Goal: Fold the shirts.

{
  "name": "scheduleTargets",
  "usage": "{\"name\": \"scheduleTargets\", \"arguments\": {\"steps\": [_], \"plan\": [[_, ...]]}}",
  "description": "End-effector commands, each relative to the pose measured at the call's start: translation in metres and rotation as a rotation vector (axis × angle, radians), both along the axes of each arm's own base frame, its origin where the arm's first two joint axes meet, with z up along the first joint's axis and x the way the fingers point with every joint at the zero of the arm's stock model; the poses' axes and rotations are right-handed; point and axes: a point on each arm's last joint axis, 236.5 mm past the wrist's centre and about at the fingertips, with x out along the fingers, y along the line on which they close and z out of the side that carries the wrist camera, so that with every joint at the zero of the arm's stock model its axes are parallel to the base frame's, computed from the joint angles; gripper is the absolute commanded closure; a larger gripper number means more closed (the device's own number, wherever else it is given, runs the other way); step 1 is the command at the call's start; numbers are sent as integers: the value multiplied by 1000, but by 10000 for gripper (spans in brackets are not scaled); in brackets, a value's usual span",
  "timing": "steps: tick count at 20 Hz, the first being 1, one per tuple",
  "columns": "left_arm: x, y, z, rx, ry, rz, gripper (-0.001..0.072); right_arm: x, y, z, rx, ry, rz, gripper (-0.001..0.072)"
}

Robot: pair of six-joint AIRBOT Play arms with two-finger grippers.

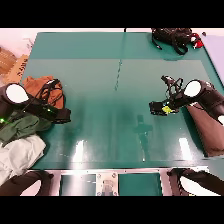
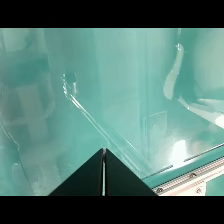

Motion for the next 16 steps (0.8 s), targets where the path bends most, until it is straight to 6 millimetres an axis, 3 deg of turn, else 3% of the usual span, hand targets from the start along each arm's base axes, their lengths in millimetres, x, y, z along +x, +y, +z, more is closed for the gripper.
{"name": "scheduleTargets", "arguments": {"steps": [1, 12, 16], "plan": [[0, 0, 0, 0, -1, 0, 688, 0, 0, 0, 1, 2, 0, 694], [2, -1, 1, -5, -7, 4, 688, 0, 0, 0, 1, 2, 0, 694], [8, -6, 4, -28, -29, 18, 688, 9, 0, 1, 2, -39, -11, 694]]}}
